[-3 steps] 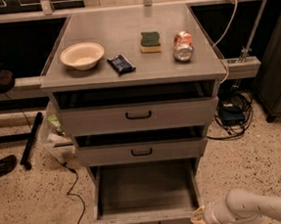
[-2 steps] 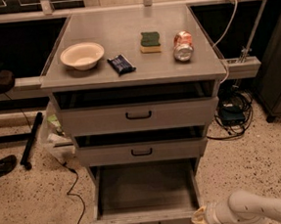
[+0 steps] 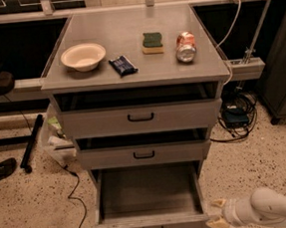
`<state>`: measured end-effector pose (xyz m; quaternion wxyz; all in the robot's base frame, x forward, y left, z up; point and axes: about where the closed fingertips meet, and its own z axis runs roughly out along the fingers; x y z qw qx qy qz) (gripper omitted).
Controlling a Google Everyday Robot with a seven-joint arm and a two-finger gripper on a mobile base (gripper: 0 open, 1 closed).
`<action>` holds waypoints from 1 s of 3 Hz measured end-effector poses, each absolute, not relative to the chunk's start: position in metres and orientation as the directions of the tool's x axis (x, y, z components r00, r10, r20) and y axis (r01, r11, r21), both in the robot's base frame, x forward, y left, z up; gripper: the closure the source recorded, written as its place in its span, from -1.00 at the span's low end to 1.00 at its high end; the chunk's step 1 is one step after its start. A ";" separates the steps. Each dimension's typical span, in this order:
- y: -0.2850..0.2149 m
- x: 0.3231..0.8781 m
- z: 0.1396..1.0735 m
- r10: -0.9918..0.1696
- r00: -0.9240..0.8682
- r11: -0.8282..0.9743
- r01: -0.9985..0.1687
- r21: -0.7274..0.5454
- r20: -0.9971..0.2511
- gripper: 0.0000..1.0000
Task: Open bottom drawer
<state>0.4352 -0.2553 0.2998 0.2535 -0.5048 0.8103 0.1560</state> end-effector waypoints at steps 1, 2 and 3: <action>-0.287 0.448 0.324 -0.725 -0.374 0.481 -0.876 -0.036 -0.578 -1.00; -0.310 0.456 0.342 -0.705 -0.388 0.525 -0.849 -0.068 -0.594 -1.00; -0.328 0.459 0.354 -0.684 -0.398 0.568 -0.816 -0.104 -0.611 -1.00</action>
Offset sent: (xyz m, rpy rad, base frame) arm 0.0306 -0.0897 0.0658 -0.0058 -0.1226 -0.1631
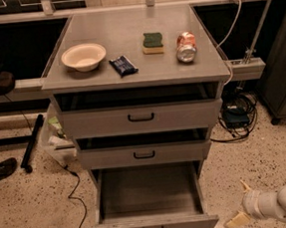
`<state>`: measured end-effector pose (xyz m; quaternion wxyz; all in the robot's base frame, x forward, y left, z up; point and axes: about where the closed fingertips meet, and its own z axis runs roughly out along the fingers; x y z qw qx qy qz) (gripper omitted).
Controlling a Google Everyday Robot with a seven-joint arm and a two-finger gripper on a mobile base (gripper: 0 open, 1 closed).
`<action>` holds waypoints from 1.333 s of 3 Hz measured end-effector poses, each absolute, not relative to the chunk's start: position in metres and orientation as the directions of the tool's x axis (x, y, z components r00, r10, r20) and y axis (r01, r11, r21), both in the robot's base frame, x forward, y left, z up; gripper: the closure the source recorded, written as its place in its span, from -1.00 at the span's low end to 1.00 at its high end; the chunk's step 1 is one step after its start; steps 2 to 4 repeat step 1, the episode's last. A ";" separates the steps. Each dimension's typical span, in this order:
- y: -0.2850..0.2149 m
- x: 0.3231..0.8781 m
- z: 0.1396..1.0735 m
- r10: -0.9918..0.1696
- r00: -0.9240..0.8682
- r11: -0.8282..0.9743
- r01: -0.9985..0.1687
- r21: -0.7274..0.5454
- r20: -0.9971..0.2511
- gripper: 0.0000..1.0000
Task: Open bottom drawer
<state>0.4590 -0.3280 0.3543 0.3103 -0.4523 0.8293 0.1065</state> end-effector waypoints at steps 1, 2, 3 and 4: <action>-0.329 0.458 0.354 -0.683 -0.400 0.570 -0.815 -0.104 -0.611 -1.00; -0.329 0.458 0.354 -0.683 -0.400 0.570 -0.815 -0.104 -0.611 -1.00; -0.329 0.458 0.354 -0.683 -0.400 0.570 -0.815 -0.104 -0.611 -1.00; -0.329 0.458 0.354 -0.683 -0.400 0.570 -0.815 -0.104 -0.611 -1.00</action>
Offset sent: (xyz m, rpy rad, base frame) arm 0.0000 0.0000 0.0000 0.0000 0.0000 0.0000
